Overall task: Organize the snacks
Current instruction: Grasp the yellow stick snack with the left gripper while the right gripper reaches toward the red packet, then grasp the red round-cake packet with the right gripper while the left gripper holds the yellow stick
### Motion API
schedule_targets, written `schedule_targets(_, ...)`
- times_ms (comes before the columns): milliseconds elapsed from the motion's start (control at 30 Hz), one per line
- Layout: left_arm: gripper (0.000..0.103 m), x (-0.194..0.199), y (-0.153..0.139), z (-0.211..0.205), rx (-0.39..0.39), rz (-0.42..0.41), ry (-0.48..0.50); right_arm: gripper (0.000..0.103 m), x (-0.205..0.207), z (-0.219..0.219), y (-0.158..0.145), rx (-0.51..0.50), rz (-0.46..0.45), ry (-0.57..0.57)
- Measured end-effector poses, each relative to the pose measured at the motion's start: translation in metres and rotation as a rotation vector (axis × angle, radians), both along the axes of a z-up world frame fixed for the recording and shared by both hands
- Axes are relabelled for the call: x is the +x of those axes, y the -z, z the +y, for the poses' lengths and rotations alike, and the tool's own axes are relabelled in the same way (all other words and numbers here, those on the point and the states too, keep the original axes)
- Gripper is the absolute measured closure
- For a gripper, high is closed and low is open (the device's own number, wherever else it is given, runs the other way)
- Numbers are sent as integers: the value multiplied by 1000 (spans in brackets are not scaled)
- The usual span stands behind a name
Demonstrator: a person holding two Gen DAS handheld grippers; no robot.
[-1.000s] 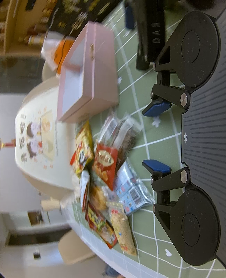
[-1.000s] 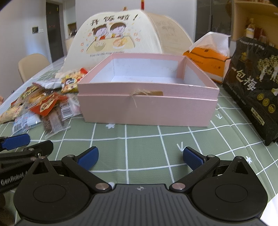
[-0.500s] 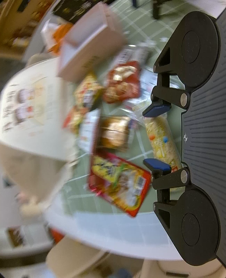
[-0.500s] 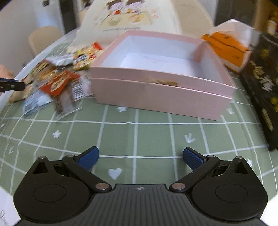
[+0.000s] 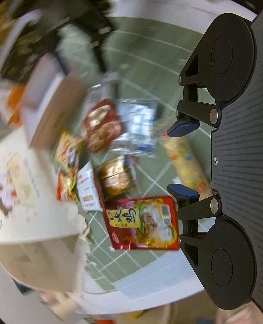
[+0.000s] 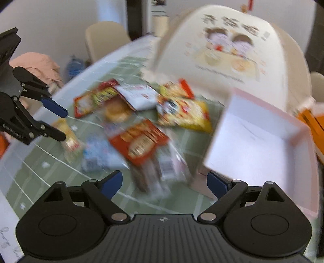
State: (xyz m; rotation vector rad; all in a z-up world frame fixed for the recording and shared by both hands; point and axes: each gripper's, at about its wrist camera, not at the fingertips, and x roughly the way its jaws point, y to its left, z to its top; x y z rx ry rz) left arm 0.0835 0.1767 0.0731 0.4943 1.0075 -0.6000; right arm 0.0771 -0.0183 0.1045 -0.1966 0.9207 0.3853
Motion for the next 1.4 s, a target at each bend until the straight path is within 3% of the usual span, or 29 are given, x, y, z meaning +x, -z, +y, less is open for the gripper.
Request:
schedule_targets(100, 45, -6, 17, -9, 155, 11, 96, 11, 5, 11, 6, 29, 19, -2)
schedule_targets(200, 42, 1, 26, -15, 204, -46, 76, 13, 1, 15, 11, 63, 60, 9)
schedule_targets(400, 41, 32, 31, -21, 134, -87, -53, 13, 0, 20, -6, 119, -24, 53)
schedule_targets(433, 45, 36, 31, -21, 116, -66, -91, 13, 4, 21, -8, 127, -45, 67)
schedule_targets(467, 57, 40, 30, -19, 84, -38, -135, 13, 11, 24, -9, 130, -58, 79)
schedule_targets(667, 67, 19, 28, 1, -106, 55, -460, 13, 56, 54, 15, 74, -40, 110)
schedule_targets(733, 69, 4, 27, 3, -153, 71, -559, 18, 67, 64, 29, 53, -25, 113)
schedule_targets(800, 69, -12, 26, -1, -199, 91, -633, 33, 74, 72, 42, 27, 13, 94)
schedule_targets(833, 69, -18, 25, -3, -210, 93, -658, 35, 72, 75, 47, -1, 20, 84)
schedule_targets(1000, 69, -40, 21, -20, -238, 90, -713, 65, 30, 62, 39, -24, 31, -36)
schedule_targets(1167, 69, -44, 21, -39, -275, 105, -729, 67, -22, 13, 35, 0, 67, -78)
schedule_targets(1333, 69, -67, 19, -58, -317, 145, -723, 66, -61, -24, 36, -34, 35, -45)
schedule_targets(1400, 69, -76, 18, -63, -327, 158, -722, 51, -68, -36, 34, 19, 49, -8)
